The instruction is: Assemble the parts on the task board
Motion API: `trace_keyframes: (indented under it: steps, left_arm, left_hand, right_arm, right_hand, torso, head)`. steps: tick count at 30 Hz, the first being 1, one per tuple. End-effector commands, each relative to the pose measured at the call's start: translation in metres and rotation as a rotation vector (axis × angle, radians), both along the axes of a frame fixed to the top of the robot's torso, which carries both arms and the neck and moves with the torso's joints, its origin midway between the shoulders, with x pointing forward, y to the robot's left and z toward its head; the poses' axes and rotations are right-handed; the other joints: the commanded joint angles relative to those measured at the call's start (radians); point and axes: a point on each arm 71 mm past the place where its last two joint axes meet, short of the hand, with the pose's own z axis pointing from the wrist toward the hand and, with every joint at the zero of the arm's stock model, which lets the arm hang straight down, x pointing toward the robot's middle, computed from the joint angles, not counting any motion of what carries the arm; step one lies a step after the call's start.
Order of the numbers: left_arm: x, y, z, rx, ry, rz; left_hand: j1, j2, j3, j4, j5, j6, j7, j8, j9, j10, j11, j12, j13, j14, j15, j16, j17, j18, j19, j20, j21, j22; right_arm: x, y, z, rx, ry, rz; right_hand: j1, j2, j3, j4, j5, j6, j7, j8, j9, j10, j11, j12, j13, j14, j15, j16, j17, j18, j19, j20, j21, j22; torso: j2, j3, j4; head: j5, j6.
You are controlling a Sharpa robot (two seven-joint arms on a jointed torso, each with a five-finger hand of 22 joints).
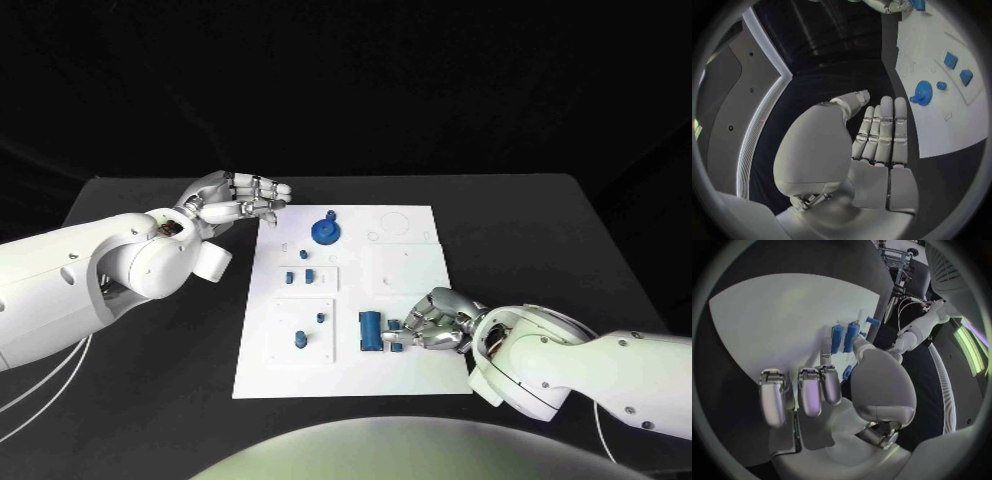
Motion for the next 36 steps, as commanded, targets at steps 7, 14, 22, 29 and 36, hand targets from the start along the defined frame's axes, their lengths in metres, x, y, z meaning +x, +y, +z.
trace_keyframes:
  steps: [7, 14, 22, 29, 36]
  left_arm:
    - [0.000, -0.002, 0.001, -0.011, 0.001, -0.014]
    - [0.000, -0.001, 0.001, -0.011, 0.001, -0.013]
    - [0.000, -0.001, 0.001, -0.010, 0.001, -0.012]
    - [0.000, -0.001, 0.001, -0.010, 0.001, -0.013]
    - [0.000, -0.001, 0.001, -0.010, 0.000, -0.011]
  left_hand:
    - [-0.003, 0.008, -0.003, -0.002, 0.006, -0.004, 0.007, 0.005, -0.001, -0.009, -0.001, 0.004, -0.001, -0.006, 0.001, 0.001, -0.001, 0.012, -0.006, 0.001, -0.007, -0.002]
    - [-0.004, 0.009, -0.003, -0.001, 0.006, -0.004, 0.007, 0.006, -0.001, -0.009, -0.001, 0.005, -0.001, -0.006, 0.001, 0.001, -0.001, 0.012, -0.006, 0.001, -0.008, -0.002]
    - [-0.004, 0.009, -0.003, -0.001, 0.006, -0.004, 0.007, 0.006, -0.001, -0.009, -0.001, 0.005, -0.001, -0.006, 0.001, 0.001, -0.001, 0.012, -0.006, 0.001, -0.008, -0.002]
    - [-0.004, 0.010, -0.003, -0.001, 0.006, -0.004, 0.007, 0.006, -0.001, -0.010, -0.001, 0.005, -0.001, -0.007, 0.001, 0.001, -0.001, 0.012, -0.007, 0.001, -0.008, -0.002]
    - [-0.004, 0.010, -0.003, -0.001, 0.006, -0.004, 0.007, 0.006, -0.001, -0.010, -0.001, 0.005, -0.001, -0.007, 0.001, 0.001, -0.001, 0.012, -0.007, 0.001, -0.008, -0.002]
  right_arm:
    - [-0.004, -0.001, 0.004, 0.014, -0.014, 0.033]
    - [-0.002, -0.008, 0.004, -0.001, -0.005, 0.047]
    - [-0.003, -0.012, 0.004, -0.015, 0.015, 0.085]
    - [-0.002, -0.009, 0.003, -0.010, 0.014, 0.097]
    - [-0.001, -0.007, 0.003, -0.008, 0.013, 0.095]
  right_hand:
    - [0.033, 0.070, -0.165, 0.002, 0.006, 0.005, 0.003, -0.005, 0.005, 0.069, -0.002, -0.001, 0.198, 0.086, -0.004, 0.002, 0.174, -0.013, 0.103, -0.004, 0.004, 0.261]
    - [0.132, 0.102, -0.182, -0.014, 0.007, 0.002, 0.002, -0.010, 0.003, 0.069, -0.003, 0.000, 0.199, 0.087, -0.005, 0.002, 0.174, -0.013, 0.103, -0.004, 0.004, 0.262]
    - [0.252, 0.100, -0.150, -0.039, 0.009, 0.003, 0.002, -0.025, -0.008, 0.069, -0.003, 0.002, 0.200, 0.087, -0.005, 0.002, 0.175, -0.014, 0.103, -0.004, 0.005, 0.262]
    - [0.252, 0.096, -0.150, -0.033, 0.008, 0.005, 0.003, -0.027, -0.010, 0.069, -0.002, 0.002, 0.200, 0.087, -0.005, 0.003, 0.176, -0.014, 0.104, -0.004, 0.006, 0.262]
    - [0.242, 0.094, -0.153, -0.016, 0.008, 0.009, 0.005, -0.029, -0.013, 0.070, -0.001, 0.003, 0.201, 0.087, -0.004, 0.003, 0.177, -0.014, 0.104, -0.003, 0.007, 0.262]
  torso:
    - [-0.001, 0.0001, -0.0002]
    - [-0.001, -0.0004, 0.0006]
    - [0.000, -0.0001, -0.0005]
    - [0.000, 0.0001, 0.0010]
    - [0.000, -0.0005, 0.0020]
  head:
    - [0.000, 0.001]
    - [0.000, 0.002]
    - [0.001, 0.003]
    - [0.000, 0.003]
    - [0.001, -0.001]
